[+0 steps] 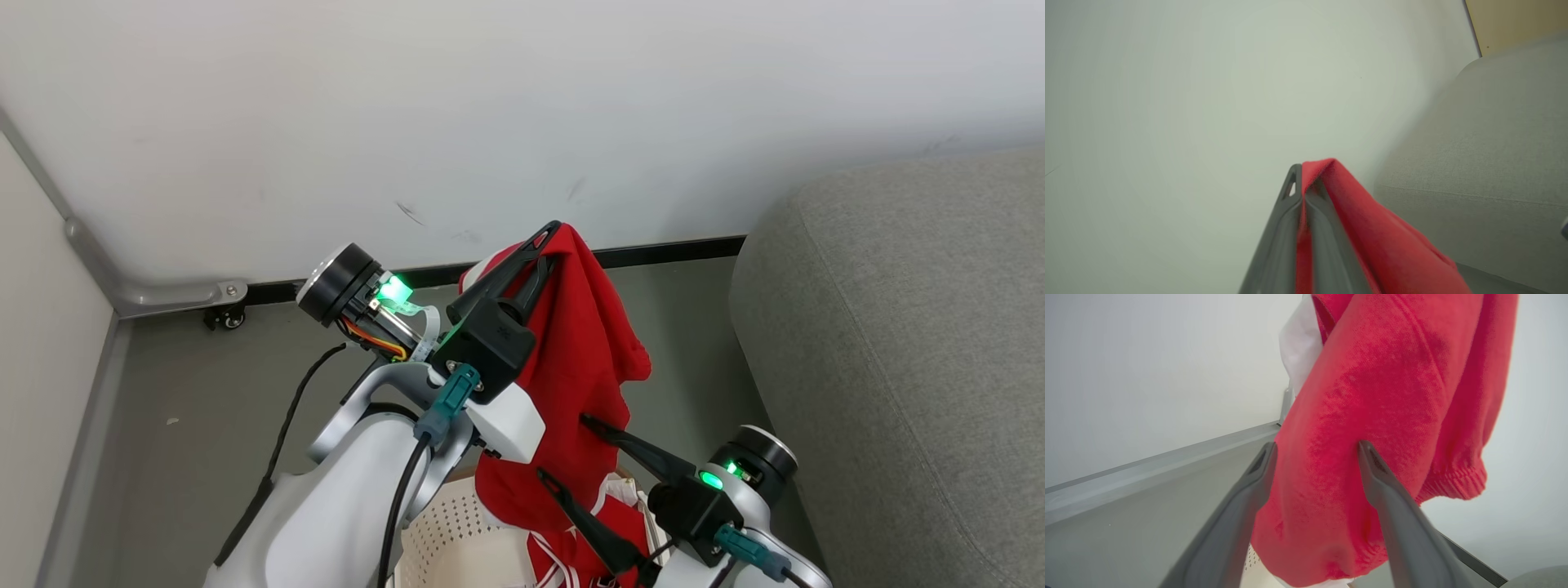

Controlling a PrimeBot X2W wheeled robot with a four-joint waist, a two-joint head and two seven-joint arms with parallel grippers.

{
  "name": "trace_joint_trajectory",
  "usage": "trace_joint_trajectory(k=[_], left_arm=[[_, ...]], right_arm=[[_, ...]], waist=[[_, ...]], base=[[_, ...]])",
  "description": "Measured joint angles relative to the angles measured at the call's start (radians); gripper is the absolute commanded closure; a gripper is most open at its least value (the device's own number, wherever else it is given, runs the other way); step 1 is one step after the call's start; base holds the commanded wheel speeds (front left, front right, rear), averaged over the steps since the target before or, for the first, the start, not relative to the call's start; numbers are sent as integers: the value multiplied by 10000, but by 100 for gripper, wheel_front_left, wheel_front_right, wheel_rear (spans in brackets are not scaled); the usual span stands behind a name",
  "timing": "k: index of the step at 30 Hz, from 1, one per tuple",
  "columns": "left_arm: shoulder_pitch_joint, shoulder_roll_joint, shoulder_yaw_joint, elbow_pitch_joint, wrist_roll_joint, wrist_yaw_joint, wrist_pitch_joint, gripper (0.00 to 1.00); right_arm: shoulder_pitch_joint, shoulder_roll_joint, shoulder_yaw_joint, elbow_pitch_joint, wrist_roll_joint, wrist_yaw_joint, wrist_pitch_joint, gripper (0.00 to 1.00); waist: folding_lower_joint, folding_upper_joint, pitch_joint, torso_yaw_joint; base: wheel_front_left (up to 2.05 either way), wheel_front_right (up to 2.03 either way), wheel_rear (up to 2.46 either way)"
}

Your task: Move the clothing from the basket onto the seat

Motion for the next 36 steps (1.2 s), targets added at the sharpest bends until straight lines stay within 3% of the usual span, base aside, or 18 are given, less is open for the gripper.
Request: trace_joint_trajectory(k=[18,27,28,29,31,32,36], left_arm=[[-279,-426,-439,-412,0,61,380,100],[-340,-464,-742,-614,-31,-184,178,100],[-340,-464,-748,-616,-58,-184,176,100],[-340,-462,-752,-616,-84,-184,171,100],[-339,-468,-755,-616,-94,-186,117,100],[-339,-468,-755,-616,-115,-186,102,100],[-335,-466,-713,-577,-201,-184,90,100]], right_arm=[[-165,617,-2290,719,-1787,0,-184,0],[-251,926,-1726,1480,-1254,0,-188,0],[-337,936,-1670,1546,-1254,0,-190,9],[-434,936,-1647,1580,-1258,0,-190,42],[-648,938,-1645,1645,-1310,0,-194,64],[-748,936,-1649,1691,-1361,0,-209,99],[-956,938,-1651,1827,-1369,0,-222,100]], waist=[[0,0,63,-50],[0,0,112,115],[0,-1,118,136],[0,0,125,155],[0,0,137,190],[0,0,143,205],[0,0,164,233]], base=[[0,0,0],[0,0,0],[0,0,0],[0,0,0],[0,0,0],[0,0,0],[0,0,0]])
